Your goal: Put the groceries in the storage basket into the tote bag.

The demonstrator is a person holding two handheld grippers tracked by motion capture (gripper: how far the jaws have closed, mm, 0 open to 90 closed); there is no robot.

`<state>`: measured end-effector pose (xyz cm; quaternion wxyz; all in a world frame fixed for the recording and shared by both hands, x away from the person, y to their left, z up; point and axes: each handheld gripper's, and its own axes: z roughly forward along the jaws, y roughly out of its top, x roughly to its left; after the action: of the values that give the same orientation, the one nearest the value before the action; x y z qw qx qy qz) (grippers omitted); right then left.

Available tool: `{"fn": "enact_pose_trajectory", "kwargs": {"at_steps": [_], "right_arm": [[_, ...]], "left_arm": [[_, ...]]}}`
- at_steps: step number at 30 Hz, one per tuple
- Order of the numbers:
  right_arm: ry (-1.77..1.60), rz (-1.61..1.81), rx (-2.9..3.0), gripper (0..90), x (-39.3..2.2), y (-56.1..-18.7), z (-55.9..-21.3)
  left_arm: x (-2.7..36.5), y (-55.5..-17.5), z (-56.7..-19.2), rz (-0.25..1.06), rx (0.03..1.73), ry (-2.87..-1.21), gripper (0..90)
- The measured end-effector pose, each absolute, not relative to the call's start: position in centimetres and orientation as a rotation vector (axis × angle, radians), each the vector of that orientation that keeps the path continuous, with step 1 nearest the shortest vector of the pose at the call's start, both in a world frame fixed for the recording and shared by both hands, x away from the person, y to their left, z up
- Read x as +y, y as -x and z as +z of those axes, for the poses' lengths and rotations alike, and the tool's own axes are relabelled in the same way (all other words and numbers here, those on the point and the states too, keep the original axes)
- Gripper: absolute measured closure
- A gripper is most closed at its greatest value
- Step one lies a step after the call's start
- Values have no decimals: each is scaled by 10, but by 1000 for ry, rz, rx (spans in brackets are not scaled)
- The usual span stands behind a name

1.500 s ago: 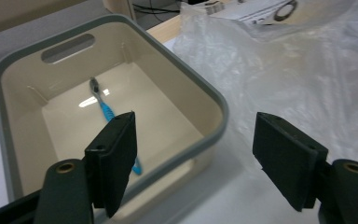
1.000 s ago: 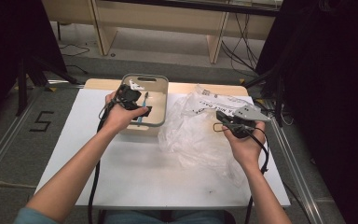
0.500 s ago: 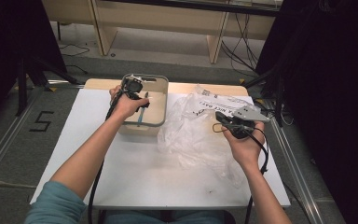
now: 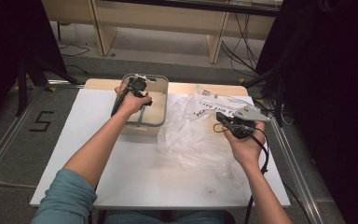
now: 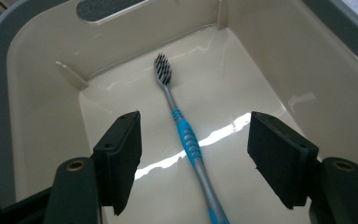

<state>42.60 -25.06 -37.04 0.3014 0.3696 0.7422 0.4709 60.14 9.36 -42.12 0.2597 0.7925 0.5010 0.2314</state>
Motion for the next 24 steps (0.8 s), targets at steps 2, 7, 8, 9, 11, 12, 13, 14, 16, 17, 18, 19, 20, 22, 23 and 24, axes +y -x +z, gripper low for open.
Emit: {"fn": "enact_pose_trajectory", "kwargs": {"at_steps": [2, 7, 8, 9, 11, 12, 13, 14, 16, 17, 18, 19, 20, 22, 23, 24], "right_arm": [[-984, 1248, 1972, 900, -250, -426, -371], [-981, 1244, 1974, 900, -250, -426, -372], [-984, 1246, 1972, 900, -250, -426, -372], [-983, 1247, 1972, 900, -250, -426, -372], [-986, 1246, 1974, 900, -250, -427, -372], [-987, 1244, 1976, 900, -250, -427, -372], [-987, 1243, 1976, 900, -250, -427, -372], [-985, 1245, 1975, 900, -250, -427, -372], [-986, 1245, 1975, 900, -250, -427, -372], [-986, 1245, 1975, 900, -250, -427, -372], [-985, 1244, 1977, 900, -250, -427, -373], [-985, 1244, 1977, 900, -250, -427, -373], [-985, 1247, 1974, 900, -250, -427, -373], [-987, 1244, 1975, 900, -251, -427, -373], [-988, 1244, 1976, 900, -251, -427, -373], [-986, 1242, 1977, 900, -251, -427, -374]], "left_arm": [[92, -603, -424, 623, 1360, -2157, 347], [92, -609, -430, 631, 1371, -2169, 360], [92, -610, -432, 629, 1379, -2163, 361], [92, -611, -432, 629, 1381, -2166, 366], [93, -612, -435, 628, 1391, -2167, 373], [94, -613, -436, 623, 1397, -2169, 382], [94, -614, -437, 621, 1400, -2169, 389], [95, -614, -438, 615, 1402, -2177, 393], [95, -615, -442, 599, 1412, -2181, 398], [96, -616, -444, 591, 1416, -2186, 400], [96, -617, -446, 582, 1419, -2196, 402], [96, -617, -447, 577, 1423, -2196, 403], [96, -618, -449, 567, 1430, -2195, 405], [96, -619, -450, 563, 1433, -2192, 412], [96, -619, -450, 561, 1433, -2194, 415], [96, -619, -451, 559, 1434, -2193, 417]]}}
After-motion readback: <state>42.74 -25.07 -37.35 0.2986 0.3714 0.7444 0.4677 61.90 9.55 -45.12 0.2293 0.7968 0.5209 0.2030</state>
